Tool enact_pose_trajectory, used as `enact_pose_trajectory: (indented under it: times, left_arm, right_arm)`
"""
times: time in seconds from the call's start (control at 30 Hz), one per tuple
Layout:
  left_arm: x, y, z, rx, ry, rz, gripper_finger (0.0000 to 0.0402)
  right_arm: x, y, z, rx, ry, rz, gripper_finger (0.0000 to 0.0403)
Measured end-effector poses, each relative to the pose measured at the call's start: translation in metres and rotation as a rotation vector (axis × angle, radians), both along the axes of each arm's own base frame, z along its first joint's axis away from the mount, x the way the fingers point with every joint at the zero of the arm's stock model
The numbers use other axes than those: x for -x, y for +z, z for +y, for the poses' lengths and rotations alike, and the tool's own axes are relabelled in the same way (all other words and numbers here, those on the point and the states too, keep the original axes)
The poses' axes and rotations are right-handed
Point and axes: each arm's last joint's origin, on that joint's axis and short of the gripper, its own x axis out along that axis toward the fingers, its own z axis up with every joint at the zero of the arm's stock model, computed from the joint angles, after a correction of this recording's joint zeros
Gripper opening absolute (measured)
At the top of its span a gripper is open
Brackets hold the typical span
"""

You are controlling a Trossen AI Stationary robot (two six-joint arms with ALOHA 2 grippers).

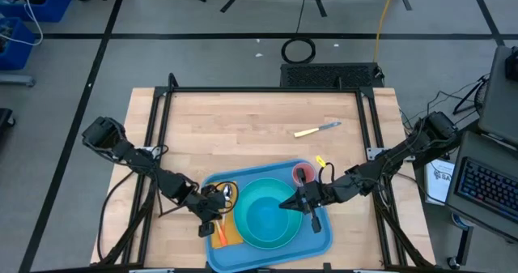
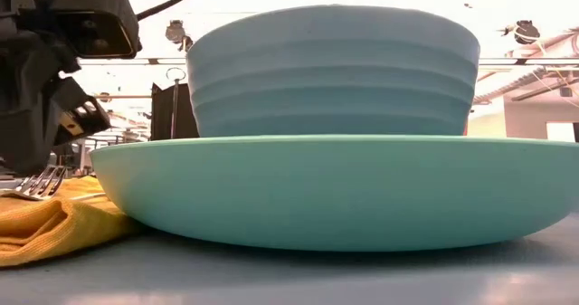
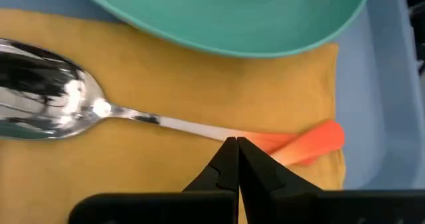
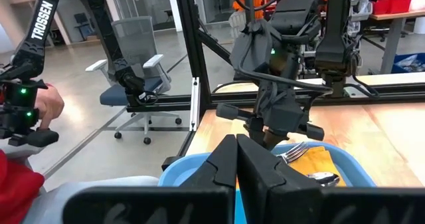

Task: Set up tray
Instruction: Adjust the fork on the napkin

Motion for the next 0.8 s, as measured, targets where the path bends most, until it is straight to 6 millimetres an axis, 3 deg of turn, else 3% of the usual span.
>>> enact_pose_trajectory:
  times: [0.8]
  left_arm:
    - [-0.003, -0.015, 0.001, 0.024, -0.014, 0.082, 0.0]
  right_arm:
    - [0.0, 0.0, 0.0, 0.0, 0.0, 0.0, 0.0]
